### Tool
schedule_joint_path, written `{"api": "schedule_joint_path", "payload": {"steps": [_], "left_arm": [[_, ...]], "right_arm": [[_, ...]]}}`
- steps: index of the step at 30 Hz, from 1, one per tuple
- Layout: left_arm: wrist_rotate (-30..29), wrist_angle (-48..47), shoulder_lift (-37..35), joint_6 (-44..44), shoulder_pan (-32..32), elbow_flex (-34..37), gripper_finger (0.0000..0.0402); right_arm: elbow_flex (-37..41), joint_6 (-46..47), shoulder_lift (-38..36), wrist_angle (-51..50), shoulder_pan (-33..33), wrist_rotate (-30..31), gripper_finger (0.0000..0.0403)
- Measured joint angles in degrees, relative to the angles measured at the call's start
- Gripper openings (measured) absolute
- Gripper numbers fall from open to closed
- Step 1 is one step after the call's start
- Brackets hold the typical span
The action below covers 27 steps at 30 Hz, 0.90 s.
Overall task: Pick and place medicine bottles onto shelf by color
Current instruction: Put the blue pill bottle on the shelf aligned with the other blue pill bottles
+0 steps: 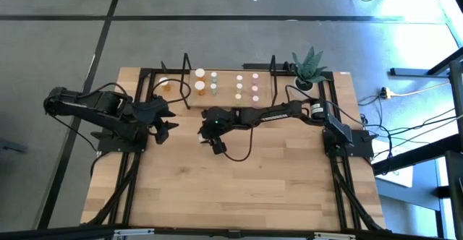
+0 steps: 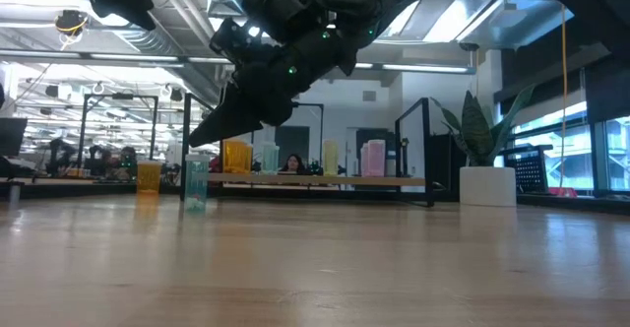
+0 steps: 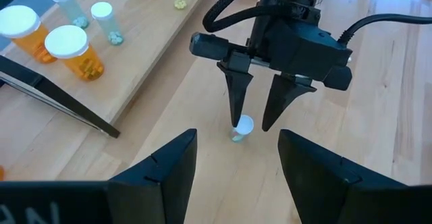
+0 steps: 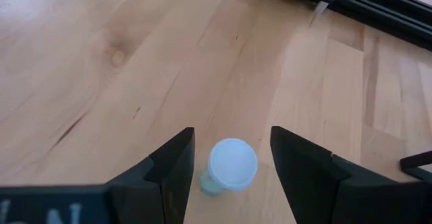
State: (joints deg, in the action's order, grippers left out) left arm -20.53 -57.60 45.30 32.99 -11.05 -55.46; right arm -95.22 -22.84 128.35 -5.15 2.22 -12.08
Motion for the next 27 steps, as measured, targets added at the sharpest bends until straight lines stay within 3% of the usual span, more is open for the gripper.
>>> {"api": "schedule_joint_path", "payload": {"steps": [27], "left_arm": [[-0.04, -0.28, 0.02, 0.0, 0.0, 0.0, 0.0202]], "right_arm": [[0.04, 0.74, 3.39, 0.24, 0.2, -1.06, 0.0197]]}}
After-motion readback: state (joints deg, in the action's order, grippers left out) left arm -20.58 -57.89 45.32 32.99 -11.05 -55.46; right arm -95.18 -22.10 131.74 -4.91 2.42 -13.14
